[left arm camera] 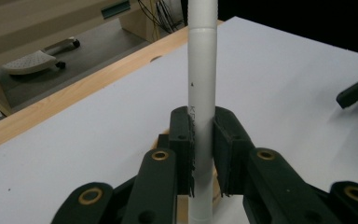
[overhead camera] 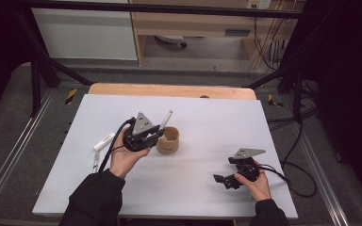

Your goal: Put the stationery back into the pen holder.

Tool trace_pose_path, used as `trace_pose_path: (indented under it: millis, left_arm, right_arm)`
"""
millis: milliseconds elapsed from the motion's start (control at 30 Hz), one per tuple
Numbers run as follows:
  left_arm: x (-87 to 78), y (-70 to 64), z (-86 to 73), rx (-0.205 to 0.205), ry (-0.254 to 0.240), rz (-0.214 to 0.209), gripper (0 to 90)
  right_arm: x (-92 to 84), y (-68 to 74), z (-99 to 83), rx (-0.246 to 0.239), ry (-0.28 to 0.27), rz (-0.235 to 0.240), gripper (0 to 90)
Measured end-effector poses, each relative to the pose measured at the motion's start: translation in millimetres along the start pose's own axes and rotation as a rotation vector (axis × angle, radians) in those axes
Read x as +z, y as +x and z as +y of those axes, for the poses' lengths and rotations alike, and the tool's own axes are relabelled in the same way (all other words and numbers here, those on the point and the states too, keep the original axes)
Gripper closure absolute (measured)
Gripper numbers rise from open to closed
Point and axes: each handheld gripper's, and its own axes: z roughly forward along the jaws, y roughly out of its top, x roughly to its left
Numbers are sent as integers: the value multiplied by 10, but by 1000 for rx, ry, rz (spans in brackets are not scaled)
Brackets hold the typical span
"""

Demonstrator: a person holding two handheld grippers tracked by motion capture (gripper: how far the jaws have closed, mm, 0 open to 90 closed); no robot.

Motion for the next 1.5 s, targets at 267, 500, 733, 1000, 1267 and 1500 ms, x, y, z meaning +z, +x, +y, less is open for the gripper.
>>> trace_pose_path:
  millis: [267, 500, 733, 1000, 1267, 1500]
  left_arm:
    - [216, -23, 147, -36, -15, 1, 781]
    - [410, -62, 209, -50, -33, -9, 781]
    - [569, -58, 223, -53, -29, 1, 782]
    - [725, -23, 165, -60, -18, 6, 782]
    - [802, -20, 92, -51, -9, 2, 782]
    - [837, 5, -53, -57, 8, -1, 782]
  right_arm:
    - [-17, -2, 2, 0, -5, 2, 6]
    - [-13, -6, -2, 2, 0, 6, 6]
    - [-9, -6, -2, 1, -2, 6, 6]
    - [-5, -3, -4, 2, -4, 9, 6]
    - [-2, -3, -6, -1, -4, 9, 6]
    - [2, -1, -9, -3, 0, 9, 6]
